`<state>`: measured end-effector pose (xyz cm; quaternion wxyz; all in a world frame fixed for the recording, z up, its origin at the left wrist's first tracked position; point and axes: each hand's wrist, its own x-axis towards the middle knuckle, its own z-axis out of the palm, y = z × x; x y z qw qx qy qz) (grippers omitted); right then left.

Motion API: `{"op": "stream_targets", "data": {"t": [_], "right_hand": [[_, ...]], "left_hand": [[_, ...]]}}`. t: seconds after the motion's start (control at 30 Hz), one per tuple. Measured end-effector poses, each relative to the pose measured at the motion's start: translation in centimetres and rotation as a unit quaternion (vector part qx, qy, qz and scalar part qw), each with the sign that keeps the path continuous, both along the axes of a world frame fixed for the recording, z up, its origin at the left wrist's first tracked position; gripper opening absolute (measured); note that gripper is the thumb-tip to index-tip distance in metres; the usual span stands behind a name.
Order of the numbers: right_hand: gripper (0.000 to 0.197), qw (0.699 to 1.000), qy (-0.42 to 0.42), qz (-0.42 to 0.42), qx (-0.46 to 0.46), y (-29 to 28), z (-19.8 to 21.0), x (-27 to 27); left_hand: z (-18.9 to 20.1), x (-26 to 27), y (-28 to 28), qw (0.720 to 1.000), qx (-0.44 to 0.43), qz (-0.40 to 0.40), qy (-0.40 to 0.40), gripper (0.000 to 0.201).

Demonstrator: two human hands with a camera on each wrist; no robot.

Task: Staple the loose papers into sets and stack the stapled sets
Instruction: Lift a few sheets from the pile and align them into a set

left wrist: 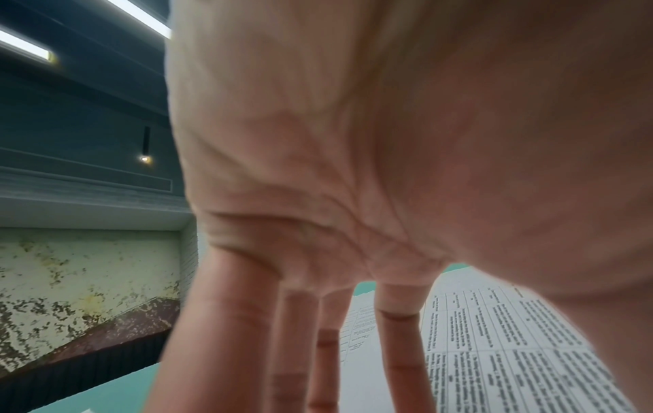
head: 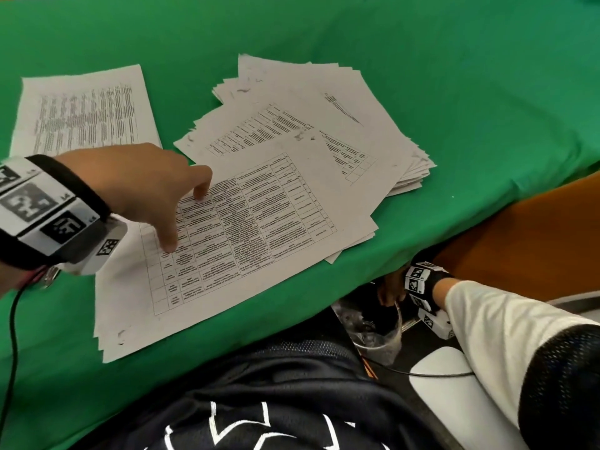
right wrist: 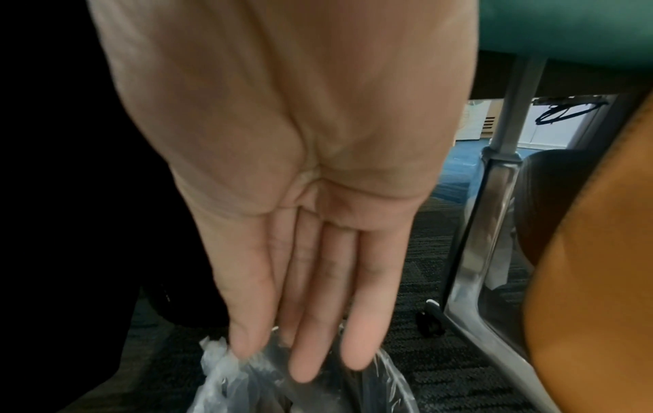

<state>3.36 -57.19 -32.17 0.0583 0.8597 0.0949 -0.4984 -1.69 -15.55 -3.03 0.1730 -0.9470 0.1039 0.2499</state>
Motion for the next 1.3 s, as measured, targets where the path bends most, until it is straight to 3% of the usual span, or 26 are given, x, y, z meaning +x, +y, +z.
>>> {"op": "stream_targets", "data": {"t": [0.1, 0.2, 0.3, 0.43, 0.53, 0.7, 0.83, 0.93, 1.03, 1.13, 1.23, 1.3], "right_hand": [[0.038, 0.997, 0.076, -0.030, 0.015, -0.4, 0.8, 0.0], [0.027, 0.989, 0.040, -0.079, 0.116, -0.9, 2.1, -0.5], [0.024, 0.972, 0.065, -0.130, 0.187, -0.5, 5.0, -2.1], [0.027, 0.971, 0.084, -0.058, 0.218, 0.8, 10.9, -4.3], [0.032, 0.972, 0.120, 0.012, 0.203, 2.6, 17.8, -6.2], [0.039, 0.937, 0.205, 0.085, 0.272, 7.7, 29.1, -7.5], [0.036, 0.901, 0.067, 0.128, 0.409, 13.2, 32.5, -5.3], [0.033, 0.887, -0.071, 0.130, 0.438, 17.7, 32.9, -2.0], [0.043, 0.886, -0.175, 0.145, 0.404, 21.6, 32.6, 1.4], [0.069, 0.897, -0.241, 0.175, 0.326, 25.1, 32.1, 4.1], [0.093, 0.922, -0.224, 0.196, 0.247, 28.0, 31.6, 5.5], [0.096, 0.925, -0.215, 0.241, 0.199, 29.4, 31.2, 5.6]], "left_hand": [[0.0, 0.0, 0.1, 1.000, -0.003, -0.001, -0.003, 0.086], [0.0, 0.0, 0.3, 1.000, -0.005, -0.003, -0.009, 0.085], [-0.1, 0.0, 0.5, 1.000, -0.012, -0.002, -0.012, 0.084], [-0.1, -0.2, 0.7, 1.000, -0.021, -0.007, -0.018, 0.083], [-0.1, -0.4, 0.8, 0.999, -0.031, -0.012, -0.023, 0.083], [0.1, -1.2, 1.2, 0.998, -0.058, -0.011, -0.030, 0.082], [0.2, -2.5, 2.3, 0.992, -0.119, 0.006, -0.038, 0.076], [0.7, -4.2, 4.9, 0.980, -0.184, 0.040, -0.070, 0.062], [1.4, -5.7, 7.6, 0.976, -0.183, 0.068, -0.101, 0.052], [1.9, -6.8, 10.2, 0.976, -0.159, 0.106, -0.104, 0.052], [1.6, -7.6, 12.2, 0.979, -0.118, 0.135, -0.096, 0.051], [1.3, -8.1, 13.2, 0.980, -0.097, 0.149, -0.093, 0.047]]}}
